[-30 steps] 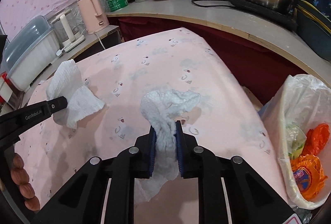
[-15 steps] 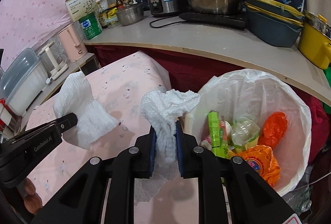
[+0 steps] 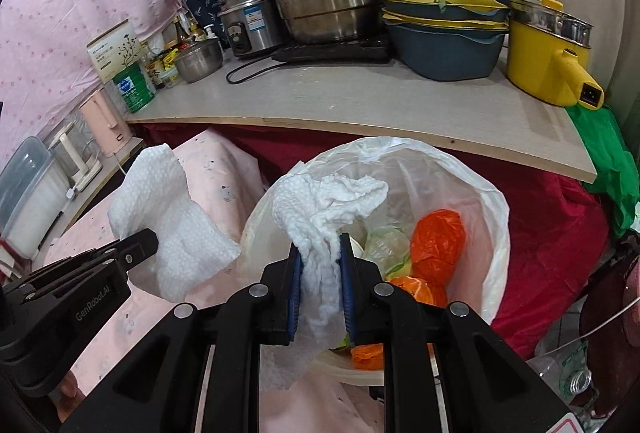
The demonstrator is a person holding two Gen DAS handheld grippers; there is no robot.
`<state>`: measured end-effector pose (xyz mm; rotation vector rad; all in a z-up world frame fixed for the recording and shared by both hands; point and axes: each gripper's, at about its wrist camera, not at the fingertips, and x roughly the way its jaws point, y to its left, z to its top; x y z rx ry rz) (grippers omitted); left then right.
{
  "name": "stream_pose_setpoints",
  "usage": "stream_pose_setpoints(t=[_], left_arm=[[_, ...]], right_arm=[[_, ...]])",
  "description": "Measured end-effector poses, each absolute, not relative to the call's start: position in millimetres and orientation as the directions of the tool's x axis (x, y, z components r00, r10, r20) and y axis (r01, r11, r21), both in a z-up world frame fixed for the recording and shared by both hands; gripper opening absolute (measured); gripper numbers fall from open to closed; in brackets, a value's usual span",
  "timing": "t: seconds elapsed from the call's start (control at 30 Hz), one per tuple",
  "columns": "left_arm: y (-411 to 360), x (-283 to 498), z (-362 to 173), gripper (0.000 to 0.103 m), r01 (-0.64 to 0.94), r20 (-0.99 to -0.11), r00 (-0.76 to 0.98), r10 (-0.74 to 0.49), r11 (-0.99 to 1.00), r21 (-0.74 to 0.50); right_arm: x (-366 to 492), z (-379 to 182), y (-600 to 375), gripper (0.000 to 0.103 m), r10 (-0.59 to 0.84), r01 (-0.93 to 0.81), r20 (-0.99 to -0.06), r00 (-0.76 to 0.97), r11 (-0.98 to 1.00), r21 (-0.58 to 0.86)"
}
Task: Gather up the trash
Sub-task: 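Carry both white tissues with both tools over the bin, then open both tools to drop the tissues into the bin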
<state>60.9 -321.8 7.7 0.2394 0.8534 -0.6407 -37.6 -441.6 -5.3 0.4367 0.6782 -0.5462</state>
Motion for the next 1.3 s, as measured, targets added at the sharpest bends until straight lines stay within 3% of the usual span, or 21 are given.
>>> stream_pose_setpoints(t=[0.97,1.13,1.3], left_arm=[[-398,31,-11,0.01,0.699,-0.79,0.443,-0.424,0.715,0.008],[-397,36,-10,0.038,0.685,-0.778,0.463,-0.424,0.728,0.01],[-394,40,-9,0.043,0.676,-0.774,0.475,-0.418,0.737,0.017]], right_arm=[[-71,-17,-501,0.018,-0.37,0.671,-0.69,0.622,0.706,0.227],[-63,-15,-500,0.03,-0.365,0.656,-0.682,0.634,0.72,0.224],[-58,-14,-496,0.036,-0.363,0.646,-0.678,0.639,0.732,0.217]])
